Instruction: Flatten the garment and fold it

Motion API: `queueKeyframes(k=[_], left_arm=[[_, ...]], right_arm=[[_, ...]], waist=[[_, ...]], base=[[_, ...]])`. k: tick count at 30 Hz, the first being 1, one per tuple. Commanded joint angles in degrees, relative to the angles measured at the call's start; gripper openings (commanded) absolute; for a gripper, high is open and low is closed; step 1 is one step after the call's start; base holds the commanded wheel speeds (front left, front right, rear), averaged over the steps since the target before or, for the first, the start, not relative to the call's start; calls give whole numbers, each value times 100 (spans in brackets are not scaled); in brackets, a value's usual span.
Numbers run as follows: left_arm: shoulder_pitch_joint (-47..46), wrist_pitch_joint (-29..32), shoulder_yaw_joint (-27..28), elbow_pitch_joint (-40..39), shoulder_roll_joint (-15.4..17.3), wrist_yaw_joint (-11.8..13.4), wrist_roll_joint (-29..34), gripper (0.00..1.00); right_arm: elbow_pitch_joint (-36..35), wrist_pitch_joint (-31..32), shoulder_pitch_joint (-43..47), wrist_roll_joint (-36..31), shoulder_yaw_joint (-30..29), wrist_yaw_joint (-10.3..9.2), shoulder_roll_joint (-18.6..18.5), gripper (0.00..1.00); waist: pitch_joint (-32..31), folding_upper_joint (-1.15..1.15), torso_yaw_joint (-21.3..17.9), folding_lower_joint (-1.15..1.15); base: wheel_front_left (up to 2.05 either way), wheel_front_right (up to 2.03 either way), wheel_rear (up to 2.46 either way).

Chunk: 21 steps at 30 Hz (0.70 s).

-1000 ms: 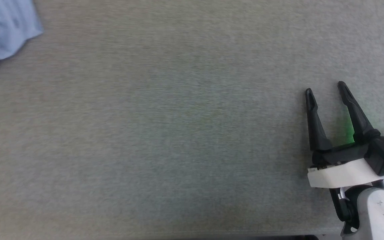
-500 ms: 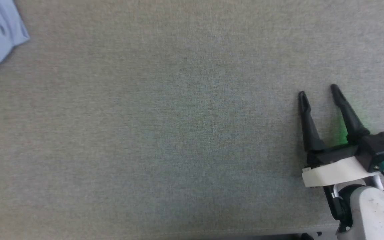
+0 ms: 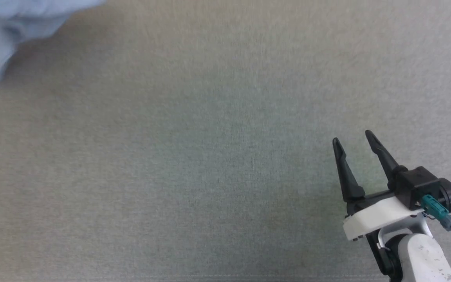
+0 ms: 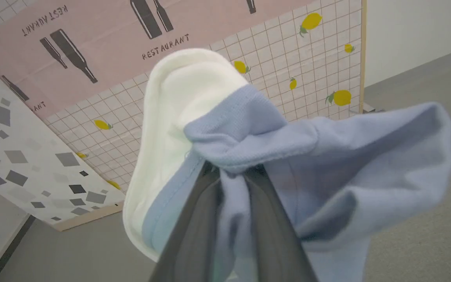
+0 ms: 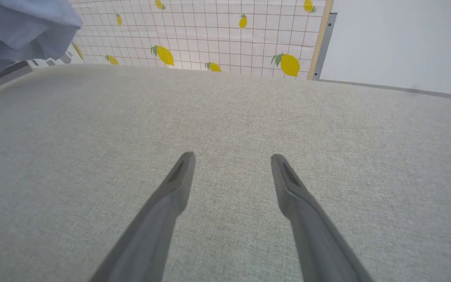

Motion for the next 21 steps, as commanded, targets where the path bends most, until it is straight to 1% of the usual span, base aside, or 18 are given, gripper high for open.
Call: queueKeyframes(k=[1,5,7,10,13,14,18,19,21], left_arm=[[-172,-87,-16,-89,-169,5,105,0],[-343,-184,-66,-321,-718,184,97,0],[-403,-181,-100,-435,-1054,312,45,0],[-442,-161,-195,-637,-1516,527,24,0],[-329,-157,-313,-882,-1842,779,54,0],[-249,-155,-375,-945,-1927,856,79,0],[424,-193,-672,-1108,-2289,1299,115,0],[691,-224,-797,-1151,-2368,1420,147,0],[1223,-242,-1121,-1202,-2446,1564,253,0]], right_arm=[[9,5,29,44,13,-10,1,100],[44,-1,15,97,11,-10,14,100],[60,-10,1,118,23,-10,19,100],[78,-34,-59,136,82,-10,28,100],[71,-98,-136,181,62,-10,36,100],[73,-120,-148,190,47,-10,38,100],[124,-238,-152,286,49,-10,41,100],[152,-275,-152,308,44,-10,41,100],[204,-341,-156,344,13,-10,42,100]], waist=[[-582,-1,32,0],[-722,-1,-120,0],[-745,-1,-212,0],[-716,-1,-441,0],[-586,-1,-684,0],[-543,-1,-741,0],[-362,-1,-943,0],[-320,-1,-985,0],[-246,-1,-1033,0]], base=[[0,0,0],[0,0,0],[0,0,0],[0,0,0],[0,0,0],[0,0,0],[0,0,0],[0,0,0],[0,0,0]])
